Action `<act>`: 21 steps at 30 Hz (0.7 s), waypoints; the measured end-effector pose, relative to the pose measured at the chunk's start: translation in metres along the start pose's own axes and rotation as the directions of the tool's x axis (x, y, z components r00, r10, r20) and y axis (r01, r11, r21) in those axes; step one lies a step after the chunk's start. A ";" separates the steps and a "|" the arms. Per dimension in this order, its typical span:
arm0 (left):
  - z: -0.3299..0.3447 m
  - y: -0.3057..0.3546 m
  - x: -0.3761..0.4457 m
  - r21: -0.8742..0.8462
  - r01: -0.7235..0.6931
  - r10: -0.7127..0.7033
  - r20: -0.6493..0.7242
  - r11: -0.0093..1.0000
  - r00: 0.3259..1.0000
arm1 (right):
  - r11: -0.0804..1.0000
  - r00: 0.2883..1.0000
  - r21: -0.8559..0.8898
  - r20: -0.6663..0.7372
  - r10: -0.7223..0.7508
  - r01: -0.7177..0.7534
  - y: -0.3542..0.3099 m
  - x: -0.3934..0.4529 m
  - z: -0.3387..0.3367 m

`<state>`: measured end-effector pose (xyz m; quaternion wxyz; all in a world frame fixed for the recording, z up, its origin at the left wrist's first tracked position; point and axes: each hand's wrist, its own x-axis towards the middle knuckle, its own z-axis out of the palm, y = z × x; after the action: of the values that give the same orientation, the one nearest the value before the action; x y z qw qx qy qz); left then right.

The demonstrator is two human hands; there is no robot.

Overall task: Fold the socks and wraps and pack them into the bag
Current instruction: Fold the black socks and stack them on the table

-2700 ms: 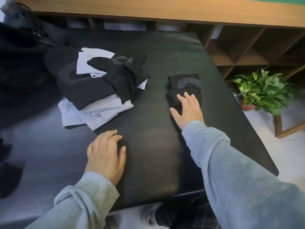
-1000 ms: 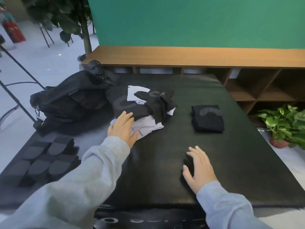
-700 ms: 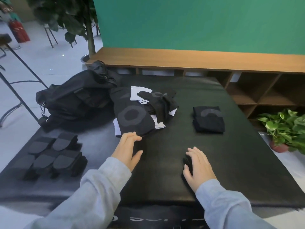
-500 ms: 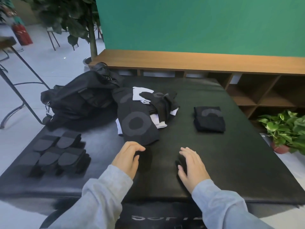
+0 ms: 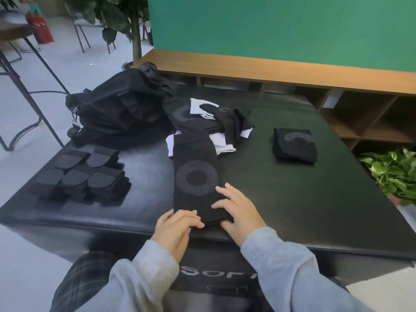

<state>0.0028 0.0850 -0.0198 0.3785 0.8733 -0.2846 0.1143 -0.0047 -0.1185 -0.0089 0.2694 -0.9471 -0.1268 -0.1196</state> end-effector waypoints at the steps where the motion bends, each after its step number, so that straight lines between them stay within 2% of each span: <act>1: -0.002 0.003 0.000 -0.027 0.002 -0.003 -0.035 1.000 0.999 | 1.000 1.000 0.002 -0.003 0.003 -0.003 0.000 0.000 0.000; 3: -0.003 0.007 -0.003 -0.023 0.008 -0.009 -0.073 1.000 0.997 | 1.000 1.000 0.020 -0.014 -0.002 0.002 0.001 -0.001 0.000; 6: -0.009 0.003 0.000 -0.014 0.097 -0.098 -0.080 0.995 0.992 | 1.000 1.000 0.026 -0.016 -0.016 0.016 0.001 -0.003 0.002; 12: -0.013 -0.014 0.000 0.053 0.073 -0.070 -0.045 0.996 0.997 | 1.000 0.993 0.027 -0.114 -0.009 0.012 -0.002 -0.007 0.003; 16: -0.020 -0.003 -0.002 -0.014 0.197 -0.198 -0.056 0.980 0.979 | 0.999 0.977 -0.003 -0.211 0.031 -0.032 -0.012 -0.010 -0.001; 21: -0.023 0.000 0.005 -0.038 0.324 -0.325 -0.020 0.945 0.945 | 0.983 0.977 0.026 -0.106 0.183 -0.181 -0.018 -0.007 -0.007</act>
<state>0.0074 0.1001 -0.0019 0.4108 0.9000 -0.1339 0.0571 -0.0173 -0.1088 0.0031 0.2933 -0.9447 -0.0257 -0.1442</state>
